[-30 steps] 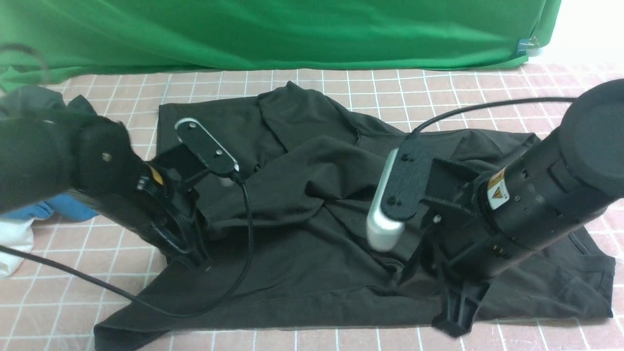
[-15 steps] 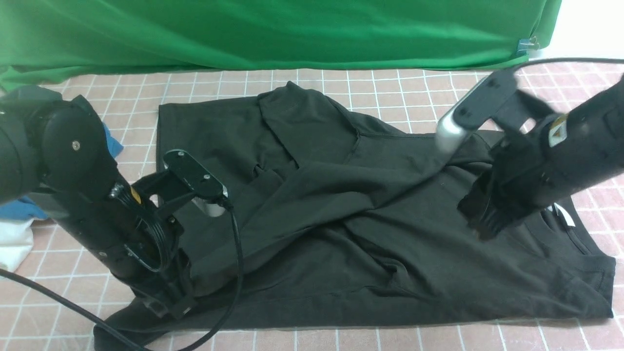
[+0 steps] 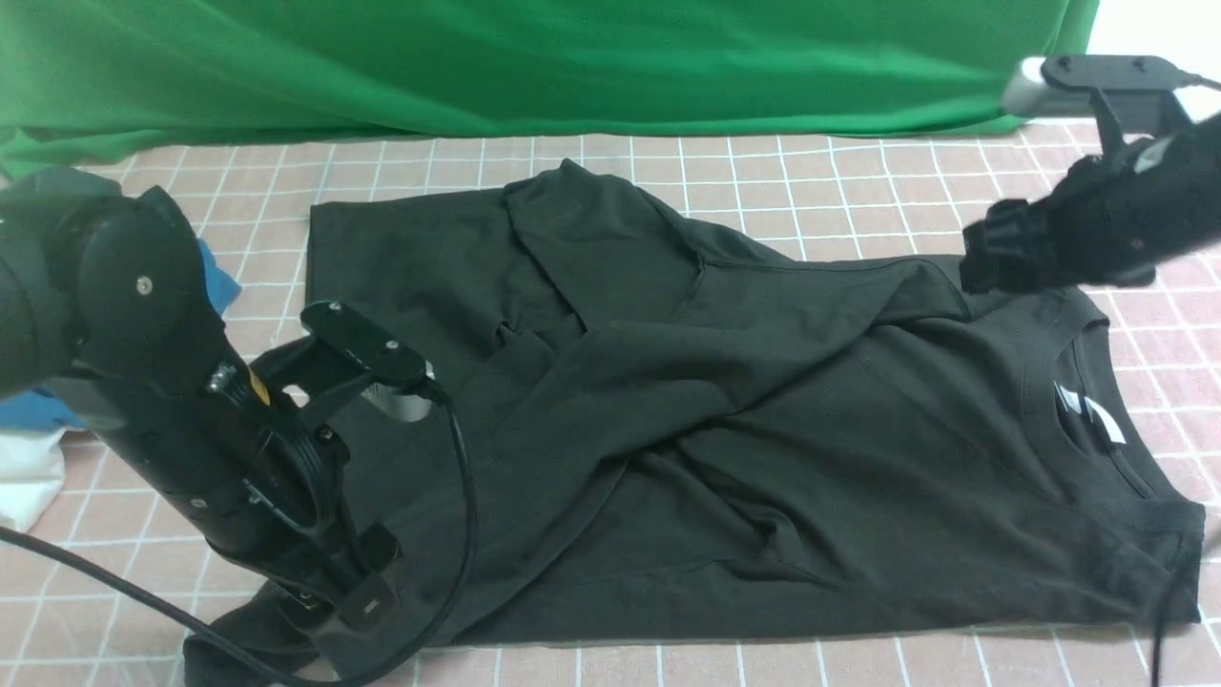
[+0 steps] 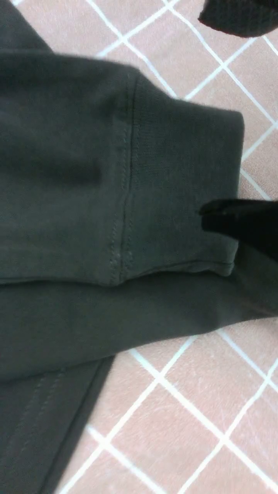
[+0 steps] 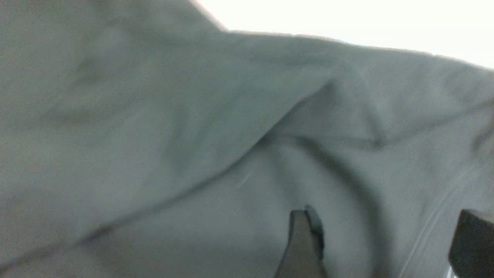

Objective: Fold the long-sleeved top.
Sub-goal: Use both arms simultaneously to clamp the lower edge of the clothing fabric

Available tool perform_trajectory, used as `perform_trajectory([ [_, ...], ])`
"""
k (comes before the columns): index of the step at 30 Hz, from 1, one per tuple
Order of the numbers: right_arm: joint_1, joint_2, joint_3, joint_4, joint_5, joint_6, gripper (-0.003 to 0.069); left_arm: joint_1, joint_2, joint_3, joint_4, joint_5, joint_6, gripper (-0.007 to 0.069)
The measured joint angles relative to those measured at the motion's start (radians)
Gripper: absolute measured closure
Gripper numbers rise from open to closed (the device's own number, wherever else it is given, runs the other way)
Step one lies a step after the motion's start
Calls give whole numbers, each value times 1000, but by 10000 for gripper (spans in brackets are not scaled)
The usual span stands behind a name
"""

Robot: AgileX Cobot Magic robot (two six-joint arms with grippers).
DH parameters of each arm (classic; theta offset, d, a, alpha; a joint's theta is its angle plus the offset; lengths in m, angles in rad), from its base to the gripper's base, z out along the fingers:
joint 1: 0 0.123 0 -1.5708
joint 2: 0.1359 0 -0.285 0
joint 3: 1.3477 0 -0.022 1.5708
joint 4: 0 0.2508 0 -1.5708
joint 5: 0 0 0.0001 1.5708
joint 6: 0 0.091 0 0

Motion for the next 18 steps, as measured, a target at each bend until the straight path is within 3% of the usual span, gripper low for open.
perform_trajectory([
  [3,-8,115,-101,1,4,-117,151,-67,-71,0,25,0,-6,202],
  [5,-8,191,-161,2,16,-174,151,-113,-121,0,30,-4,-7,367],
  [6,-8,198,-174,2,17,-179,151,-117,-126,0,30,-4,-7,384],
  [7,-8,248,-216,2,17,-214,150,-142,-169,0,22,-4,-7,495],
  [8,-8,297,-250,-2,17,-235,150,-156,-194,0,8,-4,-7,553],
  [12,-8,387,-320,-29,7,-265,158,-169,-262,0,-43,-4,-7,603],
  [18,-9,463,-374,-36,-19,-295,285,-169,-329,0,-40,-5,-7,607],
])
